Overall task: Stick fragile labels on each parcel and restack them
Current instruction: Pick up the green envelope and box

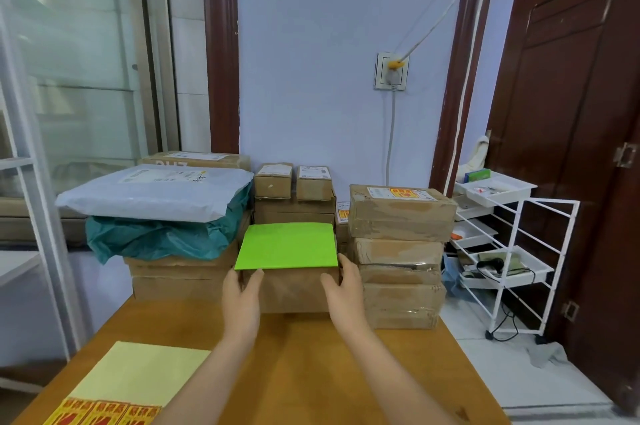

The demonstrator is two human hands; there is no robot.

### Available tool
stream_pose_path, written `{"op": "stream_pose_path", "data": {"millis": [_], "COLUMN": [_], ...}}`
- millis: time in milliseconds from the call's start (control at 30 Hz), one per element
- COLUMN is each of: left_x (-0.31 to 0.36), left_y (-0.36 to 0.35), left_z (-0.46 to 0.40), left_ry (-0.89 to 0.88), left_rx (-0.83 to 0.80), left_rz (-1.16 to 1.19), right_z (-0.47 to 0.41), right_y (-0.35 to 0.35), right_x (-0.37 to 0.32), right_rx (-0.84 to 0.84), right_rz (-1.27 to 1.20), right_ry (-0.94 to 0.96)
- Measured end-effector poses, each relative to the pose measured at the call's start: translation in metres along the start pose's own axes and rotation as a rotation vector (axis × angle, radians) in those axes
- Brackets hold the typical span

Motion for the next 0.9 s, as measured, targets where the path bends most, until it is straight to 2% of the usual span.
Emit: {"op": "stream_pose_path", "data": {"millis": [400, 600, 900], "left_x": [-0.027, -0.045, -0.053], "left_y": [0.007, 0.005, 0.009], "left_z": [0.073, 0.104, 0.124], "left_ry": [-0.094, -0.045, -0.054], "left_rx": [0.024, 0.016, -0.047], "left_rz": [-0.08, -0.065, -0.246], "right_z": [0.073, 0.102, 0.124], "right_y": [-0.003, 0.006, 0.005], "right_x": [0.042, 0.056, 0.083], "right_rx": [0.058, 0.138, 0.107], "right_rz": [-0.028, -0.073, -0.065], "right_ry": [0.027, 0.052, 0.017]}}
Point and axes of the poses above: each hand's wrist, its own z-axis away from the middle knuckle, its own y-axis out of the back of the hand, x = y × z, the point moved 9 cm from there along -z, towards the middle knuckle, and after that the axes turned 14 degrees about -x, right-handed, at the moved point
